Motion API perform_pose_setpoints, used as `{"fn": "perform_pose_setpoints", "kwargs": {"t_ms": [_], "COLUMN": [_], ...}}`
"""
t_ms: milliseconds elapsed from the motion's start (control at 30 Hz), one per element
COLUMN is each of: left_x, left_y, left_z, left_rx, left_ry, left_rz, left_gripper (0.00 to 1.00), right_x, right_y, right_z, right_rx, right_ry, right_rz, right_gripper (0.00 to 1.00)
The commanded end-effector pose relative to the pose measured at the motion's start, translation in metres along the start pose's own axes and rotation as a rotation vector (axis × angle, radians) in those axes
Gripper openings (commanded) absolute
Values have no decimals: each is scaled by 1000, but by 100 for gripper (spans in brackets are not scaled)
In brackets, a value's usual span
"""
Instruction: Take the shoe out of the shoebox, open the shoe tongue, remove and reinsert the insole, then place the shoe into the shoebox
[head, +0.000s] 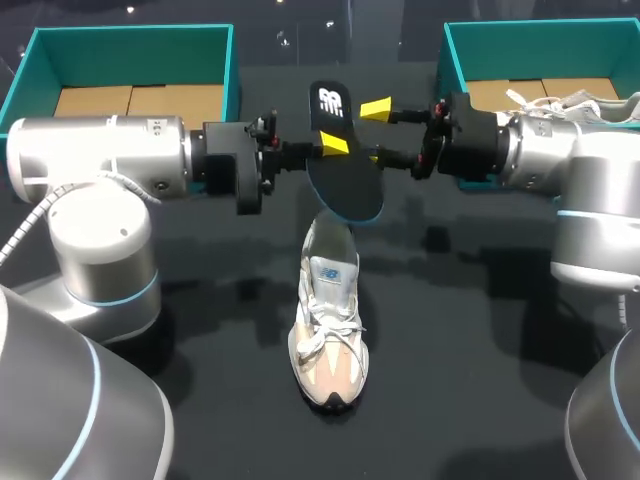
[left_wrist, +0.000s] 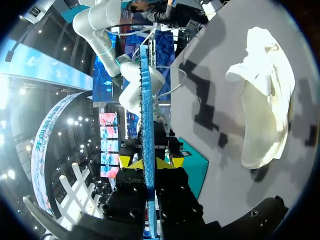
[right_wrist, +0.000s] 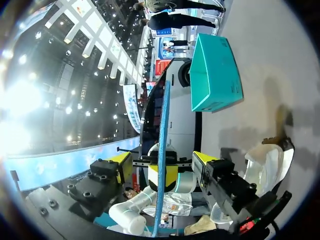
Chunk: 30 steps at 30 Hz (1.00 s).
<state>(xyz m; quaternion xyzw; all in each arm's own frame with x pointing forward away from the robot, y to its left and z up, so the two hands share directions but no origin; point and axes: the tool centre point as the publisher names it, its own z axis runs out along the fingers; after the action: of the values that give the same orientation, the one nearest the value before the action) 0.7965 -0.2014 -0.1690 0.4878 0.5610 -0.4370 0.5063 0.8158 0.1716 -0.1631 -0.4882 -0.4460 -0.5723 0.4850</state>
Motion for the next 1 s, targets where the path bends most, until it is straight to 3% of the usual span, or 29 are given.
{"fn": "perform_pose_setpoints", "kwargs": {"t_ms": [33,600,1000], "left_x": [-1,-4,-17], "left_y": [-8,-17,-37], "left_z": [-27,-65,-71], "left_rx": [-6,32,41], "left_ry": [4,30,111], "left_rz": [-16,-235,-724], "left_gripper": [0,0,0], "right_x": [5,3,3], "right_y": [-13,-28,-30], "right_z": [-12,-31,-32], "right_rx": [-18,-47,-57], "right_ry": [0,-24,-28], "right_rz": [-10,-45,-47], "right_gripper": [100,100,100]}}
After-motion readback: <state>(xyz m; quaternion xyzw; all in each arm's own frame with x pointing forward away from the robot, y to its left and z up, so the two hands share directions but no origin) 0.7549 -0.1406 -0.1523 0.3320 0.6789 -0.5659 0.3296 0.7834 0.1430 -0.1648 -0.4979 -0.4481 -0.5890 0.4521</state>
